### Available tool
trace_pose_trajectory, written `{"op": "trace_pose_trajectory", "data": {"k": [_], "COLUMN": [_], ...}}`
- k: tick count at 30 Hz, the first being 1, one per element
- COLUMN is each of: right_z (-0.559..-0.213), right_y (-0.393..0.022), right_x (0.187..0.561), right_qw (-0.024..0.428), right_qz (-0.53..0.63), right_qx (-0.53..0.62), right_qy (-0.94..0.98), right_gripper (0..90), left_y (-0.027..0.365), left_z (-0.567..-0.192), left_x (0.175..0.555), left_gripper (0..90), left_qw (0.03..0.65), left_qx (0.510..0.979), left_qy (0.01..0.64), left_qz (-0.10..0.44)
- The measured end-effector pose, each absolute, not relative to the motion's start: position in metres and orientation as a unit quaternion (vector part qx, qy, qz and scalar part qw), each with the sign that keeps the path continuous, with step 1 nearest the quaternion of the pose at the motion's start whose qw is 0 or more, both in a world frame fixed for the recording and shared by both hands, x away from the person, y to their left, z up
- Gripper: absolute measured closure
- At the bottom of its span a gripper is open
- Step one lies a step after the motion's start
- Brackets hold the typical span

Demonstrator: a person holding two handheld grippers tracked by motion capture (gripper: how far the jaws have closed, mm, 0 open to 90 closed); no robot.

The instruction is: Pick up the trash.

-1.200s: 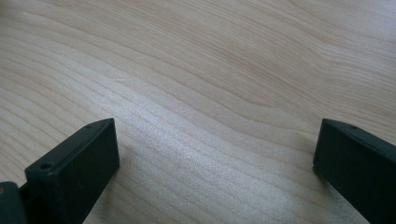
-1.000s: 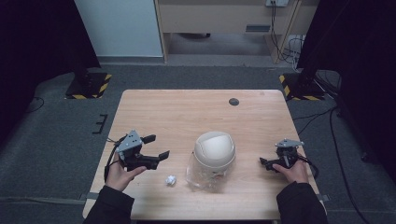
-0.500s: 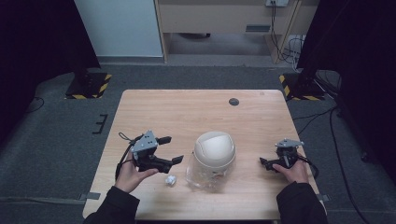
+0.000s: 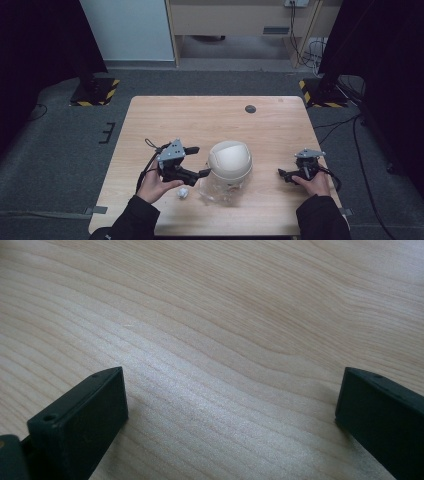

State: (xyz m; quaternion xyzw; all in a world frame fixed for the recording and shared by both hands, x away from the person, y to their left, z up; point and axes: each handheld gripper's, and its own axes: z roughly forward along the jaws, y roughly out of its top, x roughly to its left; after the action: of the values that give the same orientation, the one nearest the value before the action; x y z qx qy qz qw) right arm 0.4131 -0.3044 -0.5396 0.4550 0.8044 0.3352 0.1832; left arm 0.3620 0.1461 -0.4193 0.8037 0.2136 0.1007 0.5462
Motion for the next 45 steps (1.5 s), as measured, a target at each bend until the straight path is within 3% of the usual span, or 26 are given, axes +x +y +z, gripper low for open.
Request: {"op": "trace_pose_trajectory", "data": {"k": [24, 45], "right_z": [-0.540, -0.540], "right_y": [-0.304, -0.304], "right_x": [0.413, 0.413], "right_qw": [0.184, 0.184], "right_qz": [0.335, 0.335], "right_qx": [0.455, 0.455], "right_qy": [0.804, 0.804], "right_gripper": [0.5, 0.5], "left_y": [0.112, 0.101], "left_z": [-0.413, -0.418], "left_x": [0.374, 0.378], "left_gripper": [13.7, 11.5], "left_qw": [0.561, 0.551], "left_qx": [0.808, 0.815], "left_qy": [0.165, 0.165], "left_qz": [0.075, 0.070]}}
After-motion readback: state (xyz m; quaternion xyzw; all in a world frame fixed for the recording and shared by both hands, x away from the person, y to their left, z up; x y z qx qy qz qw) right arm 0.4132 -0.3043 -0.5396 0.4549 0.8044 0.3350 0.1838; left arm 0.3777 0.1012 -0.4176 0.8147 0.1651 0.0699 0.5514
